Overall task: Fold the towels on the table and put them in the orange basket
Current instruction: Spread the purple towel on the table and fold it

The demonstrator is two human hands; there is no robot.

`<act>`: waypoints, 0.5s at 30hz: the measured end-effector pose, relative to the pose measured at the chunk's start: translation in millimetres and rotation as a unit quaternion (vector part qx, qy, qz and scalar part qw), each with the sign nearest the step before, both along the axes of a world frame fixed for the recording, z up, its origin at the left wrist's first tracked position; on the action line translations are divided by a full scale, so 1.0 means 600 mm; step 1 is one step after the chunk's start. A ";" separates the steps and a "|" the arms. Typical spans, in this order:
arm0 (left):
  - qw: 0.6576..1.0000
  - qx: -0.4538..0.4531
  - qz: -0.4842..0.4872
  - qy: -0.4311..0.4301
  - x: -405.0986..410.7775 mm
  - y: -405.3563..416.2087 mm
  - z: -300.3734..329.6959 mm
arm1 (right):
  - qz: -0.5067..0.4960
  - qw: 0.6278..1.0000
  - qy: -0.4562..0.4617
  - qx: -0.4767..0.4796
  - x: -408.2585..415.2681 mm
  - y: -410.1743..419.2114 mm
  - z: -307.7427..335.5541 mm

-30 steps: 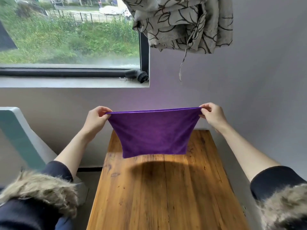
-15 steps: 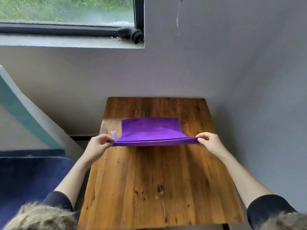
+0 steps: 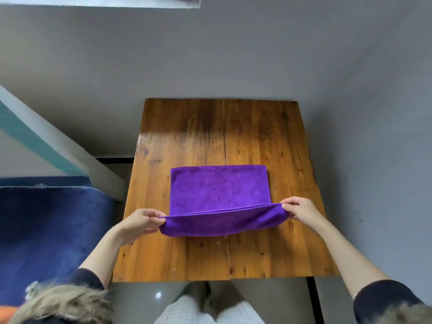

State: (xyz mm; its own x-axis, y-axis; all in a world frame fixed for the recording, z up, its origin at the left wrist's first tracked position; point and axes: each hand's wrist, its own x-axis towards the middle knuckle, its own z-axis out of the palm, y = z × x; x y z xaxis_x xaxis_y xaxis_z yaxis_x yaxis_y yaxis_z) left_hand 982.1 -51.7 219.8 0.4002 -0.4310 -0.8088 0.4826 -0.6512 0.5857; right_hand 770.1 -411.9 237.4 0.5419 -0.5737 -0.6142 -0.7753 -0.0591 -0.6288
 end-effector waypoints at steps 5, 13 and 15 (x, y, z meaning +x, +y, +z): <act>0.991 -0.042 0.113 -0.053 0.048 -0.039 -0.005 | -0.020 0.999 -0.035 -0.030 0.069 -0.034 -0.017; 0.974 -0.037 0.198 -0.102 0.130 -0.116 -0.060 | -0.053 0.995 -0.044 -0.076 0.161 -0.081 -0.107; 0.971 -0.023 0.207 -0.122 0.141 -0.130 -0.079 | -0.062 0.995 -0.040 -0.069 0.175 -0.085 -0.127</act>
